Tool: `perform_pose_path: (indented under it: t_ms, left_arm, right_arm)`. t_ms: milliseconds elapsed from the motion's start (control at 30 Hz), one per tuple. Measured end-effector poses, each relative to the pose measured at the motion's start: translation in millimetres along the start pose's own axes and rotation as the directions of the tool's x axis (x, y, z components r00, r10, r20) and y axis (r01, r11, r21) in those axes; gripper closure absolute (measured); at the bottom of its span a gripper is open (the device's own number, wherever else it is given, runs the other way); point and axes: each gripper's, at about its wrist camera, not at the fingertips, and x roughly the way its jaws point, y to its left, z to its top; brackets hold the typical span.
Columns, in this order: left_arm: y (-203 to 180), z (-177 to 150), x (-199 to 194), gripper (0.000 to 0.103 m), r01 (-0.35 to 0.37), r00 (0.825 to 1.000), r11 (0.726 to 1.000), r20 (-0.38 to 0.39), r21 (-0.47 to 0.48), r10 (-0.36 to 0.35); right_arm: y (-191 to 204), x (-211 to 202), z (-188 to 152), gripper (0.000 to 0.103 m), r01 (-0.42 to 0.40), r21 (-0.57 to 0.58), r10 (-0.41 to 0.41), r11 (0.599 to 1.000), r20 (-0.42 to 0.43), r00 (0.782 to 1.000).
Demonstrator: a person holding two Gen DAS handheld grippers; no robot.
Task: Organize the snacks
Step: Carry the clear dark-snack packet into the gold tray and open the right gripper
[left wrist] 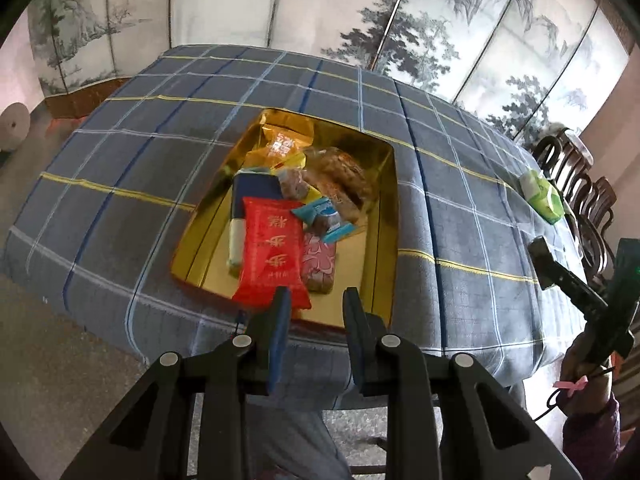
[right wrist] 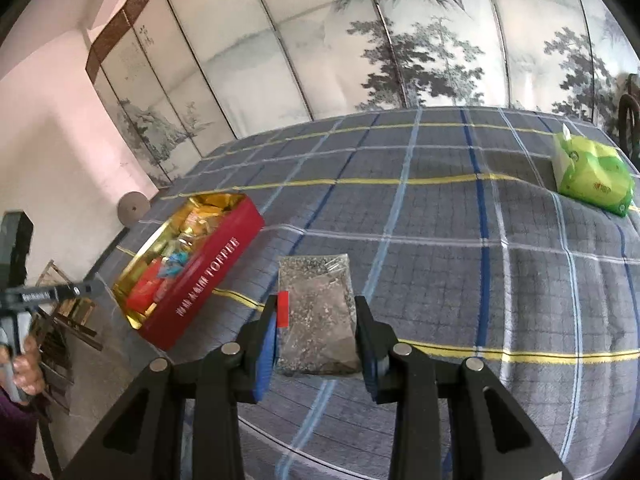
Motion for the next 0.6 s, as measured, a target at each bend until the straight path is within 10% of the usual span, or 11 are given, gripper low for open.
perform_pose_path:
  t_ms: [600]
  left_arm:
    - [28.6, -27.5, -20.0, 0.061, -0.134, 0.984, 0.991, 0.120, 0.020, 0.130]
  right_arm:
    - [126.5, 52.9, 52.4, 0.068, -0.229, -0.141, 0.222, 0.963, -0.060, 0.973]
